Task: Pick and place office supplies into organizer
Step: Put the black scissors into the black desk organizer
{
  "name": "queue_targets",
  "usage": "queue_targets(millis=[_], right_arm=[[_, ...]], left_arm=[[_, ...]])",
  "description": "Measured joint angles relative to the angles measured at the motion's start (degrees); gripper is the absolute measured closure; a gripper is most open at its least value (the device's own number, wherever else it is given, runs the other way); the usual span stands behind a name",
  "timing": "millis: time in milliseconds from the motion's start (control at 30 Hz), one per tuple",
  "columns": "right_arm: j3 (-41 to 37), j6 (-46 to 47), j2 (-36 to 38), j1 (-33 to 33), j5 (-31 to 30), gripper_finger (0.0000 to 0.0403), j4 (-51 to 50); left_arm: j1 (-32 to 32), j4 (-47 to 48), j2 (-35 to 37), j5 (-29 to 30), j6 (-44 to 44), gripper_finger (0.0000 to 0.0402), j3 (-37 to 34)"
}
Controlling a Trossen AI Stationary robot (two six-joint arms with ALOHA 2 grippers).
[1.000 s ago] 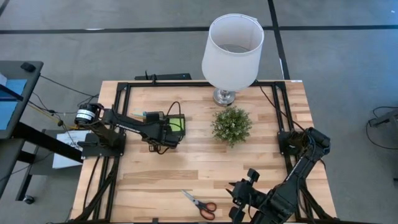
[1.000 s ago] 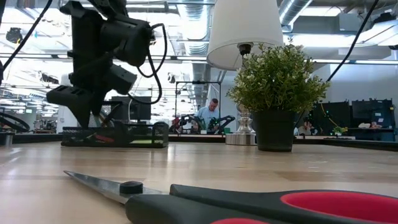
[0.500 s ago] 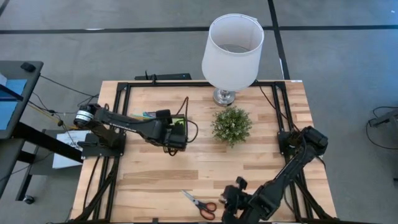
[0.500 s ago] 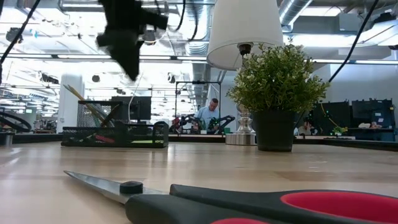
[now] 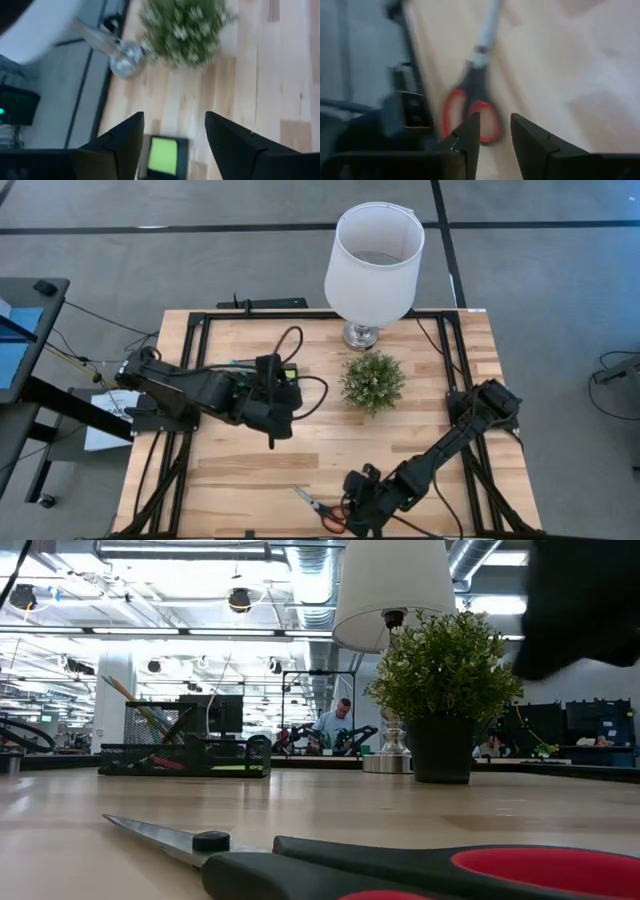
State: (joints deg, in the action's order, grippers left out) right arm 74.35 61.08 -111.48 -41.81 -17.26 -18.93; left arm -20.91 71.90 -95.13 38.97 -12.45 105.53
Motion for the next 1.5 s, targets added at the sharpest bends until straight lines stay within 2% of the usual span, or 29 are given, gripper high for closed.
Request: queue_targets(millis=[67, 200, 400, 533, 800, 900, 1033, 1100, 1300, 1500], right_arm=[[0.20, -1.59, -1.58, 0.39, 2.42, 0.0301, 3.95], [3.86, -4.58, -7.32, 0.87, 8.30, 0.0302, 2.23], [17.27, -7.63, -12.81, 1.10, 8.60, 0.0318, -21.41], [23.86, -10.85, -14.43, 1.07, 5.00, 0.0327, -28.25], [24.91, -10.24, -14.98, 1.71, 4.30, 0.0326, -26.46], [24.73, -10.12, -16.75, 2.13, 6.59, 0.0326, -24.58], [24.82, -10.11, -18.28, 3.00, 12.49, 0.0326, -22.39], [24.79, -10.41, -18.29, 3.23, 12.69, 0.0326, -22.96], [24.81, -10.99, -18.29, 3.33, 8.39, 0.0326, -26.90], [24.83, -13.27, -18.77, 5.91, -3.88, 0.0329, -38.14]], left_arm=[[-0.74, 0.64, 0.00, 1.72, 0.80, 0.0196, 2.71], [-1.15, 1.11, 0.00, 3.23, 2.41, 0.0197, 5.53], [-0.80, 1.97, -0.02, 4.01, 2.72, 0.0197, 7.00], [-0.83, 2.95, -0.02, 3.98, 2.48, 0.0197, 7.00], [-0.86, 5.14, -0.02, 3.76, -0.46, 0.0196, 7.00], [-1.21, 6.04, -0.02, 3.49, -1.54, 0.0196, 7.00], [-1.61, 7.18, -0.02, 3.51, -1.68, 0.0196, 7.00], [-1.61, 7.22, -0.02, 3.45, -1.93, 0.0196, 7.00], [-1.61, 7.23, -0.02, 3.42, -2.10, 0.0196, 7.00], [-1.61, 7.25, -0.02, 3.49, -1.52, 0.0196, 7.00]])
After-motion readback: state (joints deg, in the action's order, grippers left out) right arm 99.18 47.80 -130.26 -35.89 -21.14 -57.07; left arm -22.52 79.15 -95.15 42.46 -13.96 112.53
